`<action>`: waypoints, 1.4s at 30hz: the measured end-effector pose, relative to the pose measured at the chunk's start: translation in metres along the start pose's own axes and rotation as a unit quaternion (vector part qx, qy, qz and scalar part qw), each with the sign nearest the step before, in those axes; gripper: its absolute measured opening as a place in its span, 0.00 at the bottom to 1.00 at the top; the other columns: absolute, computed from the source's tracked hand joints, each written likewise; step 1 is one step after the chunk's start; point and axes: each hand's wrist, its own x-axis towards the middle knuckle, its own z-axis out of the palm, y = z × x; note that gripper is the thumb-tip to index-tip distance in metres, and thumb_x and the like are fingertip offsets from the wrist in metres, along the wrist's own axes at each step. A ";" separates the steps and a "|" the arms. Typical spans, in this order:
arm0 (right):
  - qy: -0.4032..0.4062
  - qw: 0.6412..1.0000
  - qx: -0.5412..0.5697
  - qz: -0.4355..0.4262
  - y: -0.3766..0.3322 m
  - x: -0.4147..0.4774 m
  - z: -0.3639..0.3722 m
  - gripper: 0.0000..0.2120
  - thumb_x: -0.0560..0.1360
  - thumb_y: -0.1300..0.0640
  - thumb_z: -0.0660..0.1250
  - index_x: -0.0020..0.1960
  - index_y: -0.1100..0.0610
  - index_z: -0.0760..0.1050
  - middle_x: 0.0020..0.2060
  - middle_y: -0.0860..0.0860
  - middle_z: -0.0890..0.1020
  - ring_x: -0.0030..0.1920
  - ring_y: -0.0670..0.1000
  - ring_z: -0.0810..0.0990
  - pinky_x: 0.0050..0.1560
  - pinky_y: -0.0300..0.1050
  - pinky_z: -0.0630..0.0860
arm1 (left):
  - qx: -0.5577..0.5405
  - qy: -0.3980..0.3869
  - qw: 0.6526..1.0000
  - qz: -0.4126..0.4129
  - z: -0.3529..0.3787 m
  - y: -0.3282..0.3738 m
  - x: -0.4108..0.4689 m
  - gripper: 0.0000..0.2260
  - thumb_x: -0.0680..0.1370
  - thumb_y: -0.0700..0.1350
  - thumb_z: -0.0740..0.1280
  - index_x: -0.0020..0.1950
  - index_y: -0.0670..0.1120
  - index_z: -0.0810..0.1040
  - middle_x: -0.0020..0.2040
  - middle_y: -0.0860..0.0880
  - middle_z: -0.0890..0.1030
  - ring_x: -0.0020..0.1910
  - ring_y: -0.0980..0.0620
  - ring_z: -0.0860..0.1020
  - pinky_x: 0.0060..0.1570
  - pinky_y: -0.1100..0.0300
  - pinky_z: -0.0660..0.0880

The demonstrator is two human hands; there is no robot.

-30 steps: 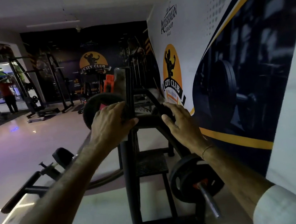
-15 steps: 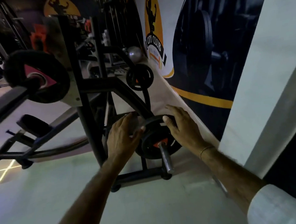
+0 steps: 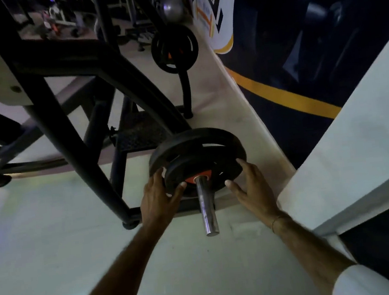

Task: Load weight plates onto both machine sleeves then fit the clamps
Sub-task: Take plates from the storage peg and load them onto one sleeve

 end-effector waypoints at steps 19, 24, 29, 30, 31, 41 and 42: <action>0.182 0.976 0.111 -0.042 0.167 0.122 0.157 0.46 0.62 0.55 0.84 0.73 0.55 0.64 0.72 0.58 0.65 0.73 0.56 0.65 0.68 0.41 0.69 | -0.264 0.124 0.954 -0.063 0.207 -0.129 0.115 0.39 0.66 0.61 0.78 0.72 0.52 0.66 0.67 0.49 0.74 0.65 0.51 0.75 0.62 0.48 0.79; 0.134 0.980 0.141 -0.035 0.181 0.104 0.153 0.46 0.60 0.43 0.82 0.72 0.52 0.67 0.69 0.53 0.65 0.70 0.54 0.68 0.65 0.37 0.71 | -0.248 0.133 0.959 -0.036 0.200 -0.144 0.097 0.33 0.66 0.53 0.82 0.65 0.56 0.68 0.63 0.51 0.77 0.60 0.56 0.77 0.54 0.62 0.76; 0.081 0.977 0.195 -0.013 0.178 0.101 0.143 0.41 0.65 0.54 0.84 0.72 0.52 0.68 0.63 0.45 0.76 0.63 0.34 0.74 0.63 0.28 0.72 | -0.250 0.113 0.961 -0.022 0.194 -0.138 0.093 0.32 0.66 0.52 0.82 0.65 0.57 0.69 0.59 0.57 0.79 0.57 0.69 0.76 0.52 0.69 0.75; 0.073 0.977 0.200 -0.010 0.176 0.098 0.141 0.41 0.65 0.54 0.84 0.72 0.51 0.68 0.62 0.43 0.77 0.62 0.31 0.74 0.63 0.27 0.72 | -0.252 0.111 0.961 -0.024 0.193 -0.138 0.090 0.32 0.66 0.52 0.82 0.65 0.57 0.69 0.59 0.57 0.79 0.58 0.68 0.76 0.53 0.69 0.75; 0.068 0.977 0.202 -0.006 0.175 0.093 0.139 0.40 0.66 0.55 0.84 0.72 0.51 0.68 0.62 0.42 0.78 0.62 0.30 0.74 0.63 0.27 0.72 | -0.253 0.110 0.961 -0.026 0.193 -0.138 0.085 0.32 0.66 0.52 0.82 0.65 0.55 0.69 0.59 0.57 0.79 0.58 0.68 0.77 0.52 0.70 0.76; 0.047 0.980 0.187 0.053 0.162 -0.040 0.115 0.37 0.64 0.56 0.84 0.66 0.49 0.68 0.58 0.40 0.79 0.58 0.32 0.78 0.58 0.29 0.76 | -0.266 0.072 0.960 -0.051 0.173 -0.134 -0.047 0.36 0.67 0.51 0.83 0.69 0.46 0.70 0.61 0.54 0.80 0.59 0.65 0.79 0.52 0.69 0.79; 0.046 0.979 0.188 0.062 0.159 -0.058 0.111 0.37 0.64 0.55 0.84 0.66 0.49 0.67 0.58 0.40 0.79 0.58 0.31 0.78 0.57 0.29 0.76 | -0.267 0.062 0.960 -0.054 0.168 -0.132 -0.064 0.37 0.66 0.53 0.82 0.70 0.46 0.70 0.62 0.55 0.80 0.60 0.65 0.79 0.53 0.69 0.79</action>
